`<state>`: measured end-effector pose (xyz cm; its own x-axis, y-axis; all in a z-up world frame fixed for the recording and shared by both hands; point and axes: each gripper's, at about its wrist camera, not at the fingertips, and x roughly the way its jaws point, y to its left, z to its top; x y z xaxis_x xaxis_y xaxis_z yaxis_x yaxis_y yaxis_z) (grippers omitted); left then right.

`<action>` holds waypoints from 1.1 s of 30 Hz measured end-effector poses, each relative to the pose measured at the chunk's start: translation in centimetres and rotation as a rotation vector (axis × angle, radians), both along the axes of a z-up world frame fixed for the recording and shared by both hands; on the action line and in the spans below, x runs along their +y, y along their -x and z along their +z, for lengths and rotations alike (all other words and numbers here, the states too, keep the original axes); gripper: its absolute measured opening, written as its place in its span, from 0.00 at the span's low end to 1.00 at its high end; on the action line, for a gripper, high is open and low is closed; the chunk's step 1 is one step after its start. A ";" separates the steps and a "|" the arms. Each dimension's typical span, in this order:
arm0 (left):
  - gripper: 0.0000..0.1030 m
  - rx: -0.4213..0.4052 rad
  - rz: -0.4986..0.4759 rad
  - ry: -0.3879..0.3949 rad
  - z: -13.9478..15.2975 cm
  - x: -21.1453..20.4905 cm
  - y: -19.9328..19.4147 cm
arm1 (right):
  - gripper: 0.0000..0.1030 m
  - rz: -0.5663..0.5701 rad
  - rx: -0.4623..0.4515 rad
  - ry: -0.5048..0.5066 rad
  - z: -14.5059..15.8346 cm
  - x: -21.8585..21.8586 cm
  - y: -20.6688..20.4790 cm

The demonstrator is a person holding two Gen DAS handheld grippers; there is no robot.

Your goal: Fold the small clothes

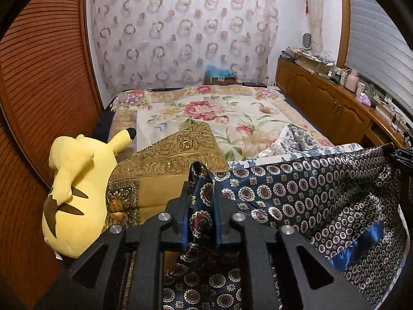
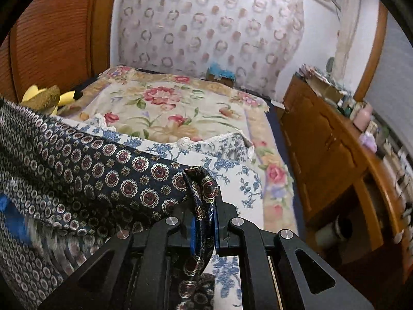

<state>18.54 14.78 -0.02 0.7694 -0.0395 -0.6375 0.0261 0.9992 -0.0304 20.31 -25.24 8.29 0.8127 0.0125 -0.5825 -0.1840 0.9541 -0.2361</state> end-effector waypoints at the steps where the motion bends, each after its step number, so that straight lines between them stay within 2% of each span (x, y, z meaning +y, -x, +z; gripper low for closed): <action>1: 0.29 -0.009 -0.005 0.004 0.3 0.1 0.4 | 0.13 -0.006 -0.003 -0.003 0.3 -0.4 -0.5; 3: 0.40 -0.021 -0.015 0.013 0.6 0.1 0.4 | 0.19 -0.024 -0.018 -0.010 1.1 -1.0 -1.0; 5: 0.42 -0.032 -0.050 0.031 1.0 0.0 0.9 | 0.35 -0.042 -0.031 -0.030 1.8 -1.5 -1.1; 7: 0.42 -0.039 -0.058 0.026 1.1 -0.1 1.7 | 0.40 -0.045 -0.047 -0.040 1.8 -1.0 -0.6; 10: 0.42 -0.043 -0.074 0.011 0.7 -0.8 3.3 | 0.42 -0.041 -0.040 -0.055 -0.5 -0.9 0.5; 16: 0.42 -0.029 -0.093 0.049 -1.2 -1.2 6.1 | 0.45 0.013 -0.030 -0.058 -2.7 -0.6 3.5; 21: 0.43 -0.001 -0.091 0.032 -3.3 -1.8 7.9 | 0.45 0.045 0.009 -0.069 -4.3 -1.3 6.4; 27: 0.43 0.016 -0.098 0.064 -5.1 -1.9 9.6 | 0.45 0.016 0.050 -0.079 -6.3 -3.5 7.4; 30: 0.43 0.004 -0.067 0.045 -5.3 -2.3 10.3 | 0.45 -0.007 0.069 -0.102 -7.0 -5.0 7.4; 32: 0.39 -0.013 -0.060 0.048 -5.2 -2.5 10.5 | 0.45 -0.018 0.078 -0.111 -7.1 -5.8 7.3; 33: 0.29 -0.019 -0.060 0.049 -5.0 -2.6 10.7 | 0.45 -0.023 0.082 -0.117 -7.2 -6.1 7.3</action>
<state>7.86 12.17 -5.05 0.7767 -0.1166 -0.6190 0.0869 0.9932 -0.0780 13.03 -31.38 1.08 0.7632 0.0662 -0.6428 -0.1762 0.9784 -0.1084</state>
